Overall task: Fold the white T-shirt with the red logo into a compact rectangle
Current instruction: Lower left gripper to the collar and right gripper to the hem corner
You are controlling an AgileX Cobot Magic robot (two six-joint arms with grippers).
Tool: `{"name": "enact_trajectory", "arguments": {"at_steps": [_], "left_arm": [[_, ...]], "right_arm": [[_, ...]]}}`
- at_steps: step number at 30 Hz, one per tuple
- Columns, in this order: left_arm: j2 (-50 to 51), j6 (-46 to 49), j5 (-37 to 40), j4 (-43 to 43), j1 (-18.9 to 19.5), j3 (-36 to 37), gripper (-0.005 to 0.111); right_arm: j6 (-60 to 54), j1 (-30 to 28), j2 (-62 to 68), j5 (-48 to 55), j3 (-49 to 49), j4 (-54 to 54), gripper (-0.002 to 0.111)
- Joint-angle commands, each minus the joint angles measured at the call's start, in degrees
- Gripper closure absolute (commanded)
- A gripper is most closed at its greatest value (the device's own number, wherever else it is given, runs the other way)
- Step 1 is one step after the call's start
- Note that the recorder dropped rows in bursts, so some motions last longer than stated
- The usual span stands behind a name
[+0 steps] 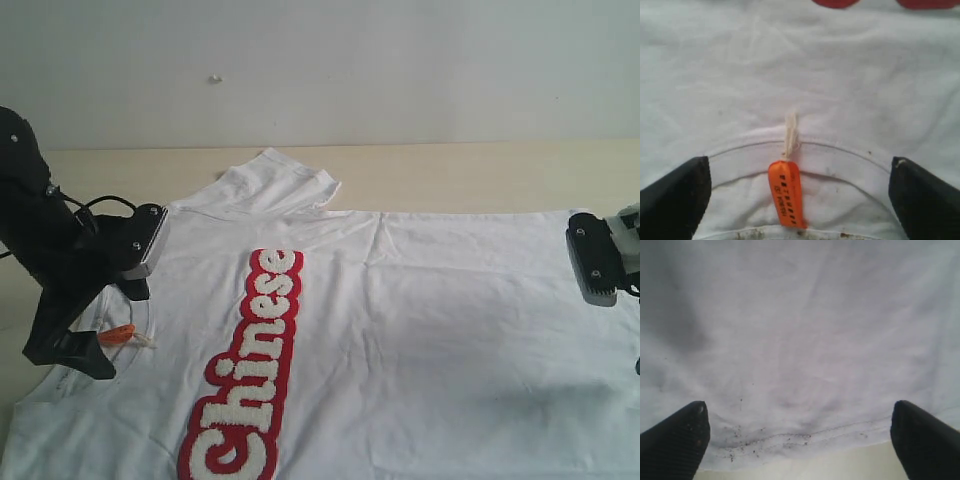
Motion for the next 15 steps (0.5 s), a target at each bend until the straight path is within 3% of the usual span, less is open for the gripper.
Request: {"name": "enact_trajectory", "arguments": {"at_steps": [1, 15], "left_arm": [[0.4, 0.3, -0.5, 0.0, 0.1, -0.4, 0.015], [0.4, 0.3, -0.5, -0.4, 0.1, -0.4, 0.015]], "right_arm": [[-1.1, -0.7, 1.9, 1.3, -0.5, -2.6, 0.02], [-1.0, -0.7, 5.4, 0.9, -0.5, -2.6, 0.022]]}}
